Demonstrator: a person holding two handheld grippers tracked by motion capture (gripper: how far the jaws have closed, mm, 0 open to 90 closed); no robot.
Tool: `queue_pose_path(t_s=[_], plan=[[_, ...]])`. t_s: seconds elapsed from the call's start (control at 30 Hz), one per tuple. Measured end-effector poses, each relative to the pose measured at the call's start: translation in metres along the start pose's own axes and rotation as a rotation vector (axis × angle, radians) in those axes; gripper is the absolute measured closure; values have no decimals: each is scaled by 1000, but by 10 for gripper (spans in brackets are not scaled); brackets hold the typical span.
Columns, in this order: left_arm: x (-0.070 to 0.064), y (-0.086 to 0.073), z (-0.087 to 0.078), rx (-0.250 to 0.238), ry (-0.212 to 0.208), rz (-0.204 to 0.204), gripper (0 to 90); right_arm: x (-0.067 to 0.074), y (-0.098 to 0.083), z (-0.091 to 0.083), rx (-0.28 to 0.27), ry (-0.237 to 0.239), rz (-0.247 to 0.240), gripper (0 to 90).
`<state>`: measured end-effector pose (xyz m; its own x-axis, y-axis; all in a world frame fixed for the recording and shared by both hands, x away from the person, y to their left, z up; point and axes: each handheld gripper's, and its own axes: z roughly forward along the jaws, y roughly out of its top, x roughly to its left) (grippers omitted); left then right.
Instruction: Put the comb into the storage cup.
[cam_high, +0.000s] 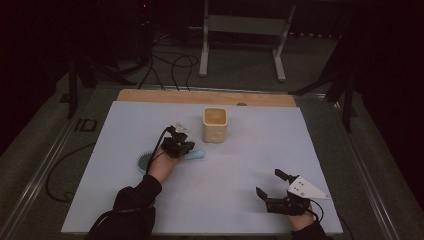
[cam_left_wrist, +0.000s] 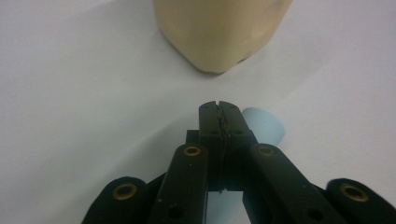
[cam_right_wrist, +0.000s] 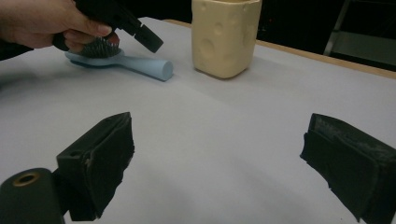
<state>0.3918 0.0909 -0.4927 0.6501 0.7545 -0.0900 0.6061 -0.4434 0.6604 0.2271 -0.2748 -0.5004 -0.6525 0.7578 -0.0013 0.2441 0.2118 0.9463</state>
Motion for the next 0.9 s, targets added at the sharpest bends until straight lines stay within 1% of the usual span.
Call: queue_pose_path(t_s=[0.07, 0.1, 0.13, 0.17, 0.2, 0.3, 0.47, 0.6, 0.7, 0.8, 0.9], plan=[[-1, 0, 1, 6, 5, 2, 900, 0, 0, 0, -1, 2, -1, 84], [-1, 0, 3, 15, 8, -9, 900, 0, 0, 0, -1, 2, -2, 84], [-1, 0, 4, 21, 15, -7, 900, 0, 0, 0, -1, 3, -1, 84], [-1, 0, 4, 21, 15, -7, 900, 0, 0, 0, -1, 4, -1, 84], [-1, 1, 7, 25, 8, -17, 900, 0, 0, 0, 0, 3, -2, 84], [-1, 1, 9, 35, 14, -17, 900, 0, 0, 0, 1, 7, 0, 84], [-2, 1, 8, 46, 9, -21, 900, -1, 0, 0, -1, 9, 2, 84], [-4, 0, 10, 63, -4, -19, 900, 0, 0, 0, -4, 9, 0, 84], [-6, -3, 10, 76, -27, -11, 900, 0, 0, -1, -7, 8, -1, 84], [-8, -4, 10, 84, -25, -4, 900, -1, 0, -1, -8, 8, 1, 84], [-10, -7, 7, 90, -40, -2, 900, 0, 0, -1, -8, 9, 0, 84]])
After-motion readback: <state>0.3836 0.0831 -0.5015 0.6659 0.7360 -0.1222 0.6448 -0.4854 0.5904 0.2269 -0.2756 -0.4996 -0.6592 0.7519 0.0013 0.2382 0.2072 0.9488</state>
